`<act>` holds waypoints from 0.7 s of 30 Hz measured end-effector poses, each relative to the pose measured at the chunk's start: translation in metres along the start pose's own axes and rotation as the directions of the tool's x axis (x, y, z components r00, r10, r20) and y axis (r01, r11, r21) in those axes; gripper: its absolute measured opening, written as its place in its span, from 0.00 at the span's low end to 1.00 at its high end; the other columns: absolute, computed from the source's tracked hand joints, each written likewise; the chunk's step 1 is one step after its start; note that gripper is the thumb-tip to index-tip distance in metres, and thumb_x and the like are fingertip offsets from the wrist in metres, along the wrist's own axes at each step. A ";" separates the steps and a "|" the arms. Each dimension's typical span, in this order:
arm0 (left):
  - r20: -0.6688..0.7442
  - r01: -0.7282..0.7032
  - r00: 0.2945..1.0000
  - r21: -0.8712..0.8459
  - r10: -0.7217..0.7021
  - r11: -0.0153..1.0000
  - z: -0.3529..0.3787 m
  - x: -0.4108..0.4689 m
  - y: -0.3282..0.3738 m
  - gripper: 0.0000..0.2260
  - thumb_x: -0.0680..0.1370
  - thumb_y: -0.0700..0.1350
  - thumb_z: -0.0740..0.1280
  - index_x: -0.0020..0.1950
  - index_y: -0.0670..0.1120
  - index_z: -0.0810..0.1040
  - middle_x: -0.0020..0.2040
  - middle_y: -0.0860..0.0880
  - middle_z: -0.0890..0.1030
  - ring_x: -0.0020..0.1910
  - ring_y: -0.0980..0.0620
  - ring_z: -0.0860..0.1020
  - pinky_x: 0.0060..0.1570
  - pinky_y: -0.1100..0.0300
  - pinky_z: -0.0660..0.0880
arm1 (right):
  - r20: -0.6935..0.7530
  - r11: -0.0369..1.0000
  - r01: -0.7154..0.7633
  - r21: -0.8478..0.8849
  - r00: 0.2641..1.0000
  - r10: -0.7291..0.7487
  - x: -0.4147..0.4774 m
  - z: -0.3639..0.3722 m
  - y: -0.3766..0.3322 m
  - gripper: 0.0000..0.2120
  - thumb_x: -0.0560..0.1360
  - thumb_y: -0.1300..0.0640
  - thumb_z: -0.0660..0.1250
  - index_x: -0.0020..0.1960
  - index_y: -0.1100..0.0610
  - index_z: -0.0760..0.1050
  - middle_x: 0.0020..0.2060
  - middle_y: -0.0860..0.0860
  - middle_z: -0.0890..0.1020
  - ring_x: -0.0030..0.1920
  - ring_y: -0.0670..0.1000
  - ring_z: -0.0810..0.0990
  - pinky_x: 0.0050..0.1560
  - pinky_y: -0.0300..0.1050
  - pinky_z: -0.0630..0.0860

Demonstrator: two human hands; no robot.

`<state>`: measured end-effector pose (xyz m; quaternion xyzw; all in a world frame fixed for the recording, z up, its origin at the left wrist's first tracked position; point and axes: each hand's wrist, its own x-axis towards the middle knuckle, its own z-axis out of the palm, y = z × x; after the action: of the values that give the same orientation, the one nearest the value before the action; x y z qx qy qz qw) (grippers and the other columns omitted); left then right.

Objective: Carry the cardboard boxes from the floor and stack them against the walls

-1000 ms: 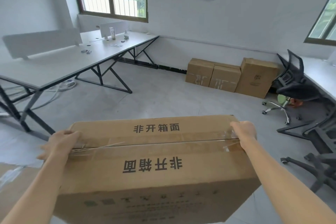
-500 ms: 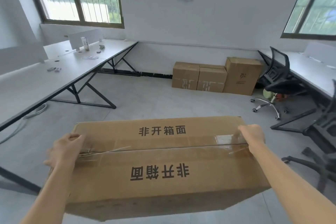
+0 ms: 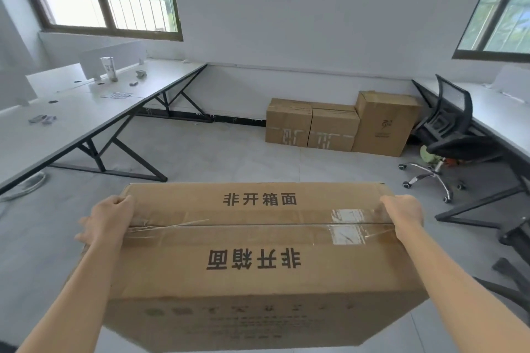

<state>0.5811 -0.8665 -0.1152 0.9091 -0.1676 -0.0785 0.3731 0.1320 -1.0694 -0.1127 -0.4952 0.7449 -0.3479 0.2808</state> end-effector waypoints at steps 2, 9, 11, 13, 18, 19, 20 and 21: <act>-0.021 0.017 1.000 0.007 -0.016 1.000 0.011 0.010 0.011 0.10 0.74 0.49 0.59 0.39 0.48 0.78 0.45 0.41 0.80 0.60 0.38 0.69 0.66 0.41 0.55 | 0.008 1.000 0.002 -0.012 1.000 -0.001 0.024 0.012 -0.010 0.08 0.64 0.60 0.65 0.34 0.64 0.79 0.37 0.59 0.78 0.38 0.60 0.74 0.37 0.45 0.68; -0.033 0.070 0.997 -0.021 -0.071 0.997 0.059 0.052 0.047 0.11 0.73 0.49 0.60 0.36 0.47 0.77 0.41 0.41 0.78 0.58 0.36 0.70 0.66 0.40 0.57 | 0.054 1.000 -0.002 -0.003 0.999 0.002 0.088 0.065 -0.037 0.10 0.68 0.62 0.64 0.28 0.61 0.73 0.25 0.54 0.73 0.35 0.57 0.72 0.38 0.45 0.67; -0.033 0.074 0.997 -0.028 -0.075 0.997 0.078 0.070 0.060 0.11 0.74 0.50 0.60 0.37 0.47 0.77 0.41 0.41 0.78 0.57 0.36 0.70 0.64 0.42 0.58 | 0.071 1.000 -0.005 -0.012 0.997 0.006 0.111 0.083 -0.045 0.09 0.68 0.62 0.64 0.29 0.62 0.74 0.25 0.54 0.73 0.33 0.57 0.71 0.36 0.46 0.66; -0.044 0.075 0.996 -0.028 -0.076 0.997 0.097 0.090 0.074 0.10 0.75 0.51 0.59 0.40 0.48 0.77 0.42 0.41 0.77 0.57 0.37 0.70 0.62 0.44 0.60 | 0.076 1.000 0.001 -0.020 0.997 0.001 0.139 0.104 -0.060 0.08 0.68 0.63 0.64 0.32 0.64 0.74 0.27 0.56 0.73 0.32 0.56 0.70 0.33 0.45 0.64; 0.003 0.132 0.991 -0.100 -0.133 0.986 0.152 0.159 0.121 0.13 0.76 0.56 0.60 0.45 0.50 0.79 0.50 0.38 0.78 0.62 0.38 0.68 0.66 0.44 0.57 | 0.075 0.998 0.015 -0.061 0.997 -0.010 0.218 0.156 -0.109 0.08 0.70 0.60 0.66 0.35 0.62 0.70 0.40 0.59 0.75 0.43 0.59 0.72 0.40 0.46 0.66; 0.013 0.146 0.989 -0.111 -0.145 0.983 0.163 0.173 0.134 0.13 0.76 0.56 0.60 0.46 0.50 0.79 0.51 0.38 0.78 0.62 0.39 0.67 0.65 0.44 0.57 | 0.069 0.997 0.013 -0.074 0.998 -0.008 0.236 0.165 -0.120 0.07 0.70 0.59 0.66 0.38 0.63 0.71 0.42 0.60 0.75 0.44 0.60 0.72 0.42 0.46 0.66; 0.022 0.156 0.988 -0.119 -0.154 0.981 0.174 0.186 0.149 0.13 0.76 0.55 0.60 0.47 0.49 0.79 0.51 0.37 0.78 0.63 0.39 0.66 0.65 0.44 0.56 | 0.068 0.997 0.011 -0.078 0.998 -0.006 0.254 0.171 -0.131 0.08 0.70 0.58 0.66 0.40 0.63 0.72 0.44 0.61 0.76 0.45 0.60 0.73 0.42 0.47 0.66; 0.033 0.161 0.987 -0.129 -0.158 0.978 0.185 0.197 0.164 0.13 0.76 0.55 0.60 0.47 0.49 0.79 0.52 0.37 0.78 0.64 0.40 0.65 0.65 0.45 0.56 | 0.060 0.997 0.008 -0.078 0.998 -0.004 0.272 0.177 -0.142 0.08 0.69 0.58 0.66 0.41 0.63 0.73 0.45 0.62 0.77 0.46 0.61 0.74 0.42 0.47 0.67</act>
<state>0.6744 -1.1680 -0.1339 0.8921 -0.0927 -0.1292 0.4229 0.2482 -1.4039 -0.1262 -0.5183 0.7478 -0.3043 0.2821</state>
